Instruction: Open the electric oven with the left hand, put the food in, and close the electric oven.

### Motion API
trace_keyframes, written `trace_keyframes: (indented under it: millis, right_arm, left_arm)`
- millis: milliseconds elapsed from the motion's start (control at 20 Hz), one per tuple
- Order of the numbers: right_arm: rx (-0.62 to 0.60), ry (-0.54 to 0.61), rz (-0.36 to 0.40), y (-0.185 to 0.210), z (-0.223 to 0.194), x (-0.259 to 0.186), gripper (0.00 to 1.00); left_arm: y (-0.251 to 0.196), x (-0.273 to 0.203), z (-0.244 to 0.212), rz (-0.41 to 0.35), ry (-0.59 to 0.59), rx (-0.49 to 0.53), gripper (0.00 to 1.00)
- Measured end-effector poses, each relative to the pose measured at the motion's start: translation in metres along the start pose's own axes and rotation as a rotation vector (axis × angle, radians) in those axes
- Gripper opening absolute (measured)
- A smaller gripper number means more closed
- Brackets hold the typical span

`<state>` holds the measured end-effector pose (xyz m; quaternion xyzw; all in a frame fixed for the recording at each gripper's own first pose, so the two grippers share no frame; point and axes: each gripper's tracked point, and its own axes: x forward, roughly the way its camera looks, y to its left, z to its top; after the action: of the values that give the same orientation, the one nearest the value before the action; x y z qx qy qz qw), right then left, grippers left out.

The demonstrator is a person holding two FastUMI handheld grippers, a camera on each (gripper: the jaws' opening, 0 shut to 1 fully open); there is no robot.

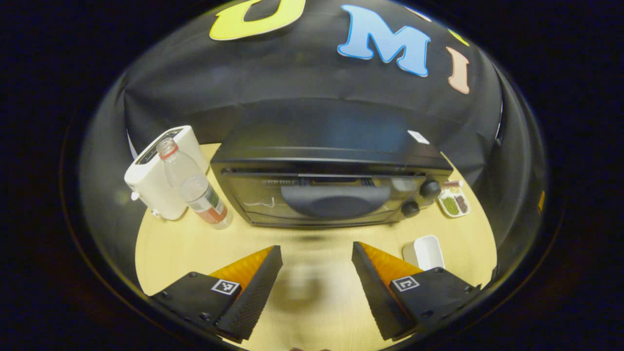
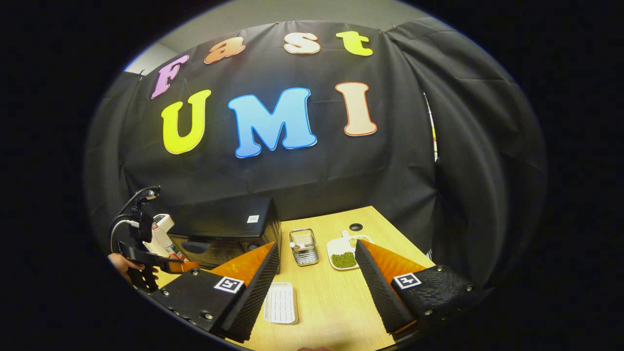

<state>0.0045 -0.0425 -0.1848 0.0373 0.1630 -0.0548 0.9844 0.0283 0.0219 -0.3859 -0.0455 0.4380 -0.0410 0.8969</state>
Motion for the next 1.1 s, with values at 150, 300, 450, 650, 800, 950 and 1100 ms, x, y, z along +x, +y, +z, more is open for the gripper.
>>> trace_keyframes:
  millis: [150,300,450,650,800,950,1100]
  right_arm:
    - [-0.017,-0.015,0.024,0.009,0.010,0.001,0.96]
    - [-0.037,-0.056,0.052,0.019,0.032,-0.001,0.96]
    - [-0.054,-0.122,0.082,0.031,0.065,-0.008,0.96]
    - [-0.065,-0.203,0.127,0.051,0.109,-0.021,0.96]
    - [-0.060,-0.252,0.157,0.065,0.139,-0.034,0.96]
    - [-0.048,-0.283,0.165,0.073,0.162,-0.046,0.96]
    - [-0.050,-0.304,0.181,0.082,0.176,-0.052,0.96]
  left_arm:
    - [-0.007,-0.023,0.027,-0.016,-0.099,-0.013,0.97]
    - [-0.017,-0.057,0.056,-0.040,-0.213,-0.041,0.98]
    - [-0.027,-0.106,0.093,-0.058,-0.352,-0.026,0.97]
    - [-0.036,-0.176,0.145,-0.062,-0.529,-0.003,0.97]
    - [-0.037,-0.226,0.177,-0.045,-0.668,0.008,1.00]
    - [-0.037,-0.265,0.190,-0.025,-0.751,-0.009,1.00]
    - [-0.040,-0.290,0.198,-0.027,-0.798,0.011,1.00]
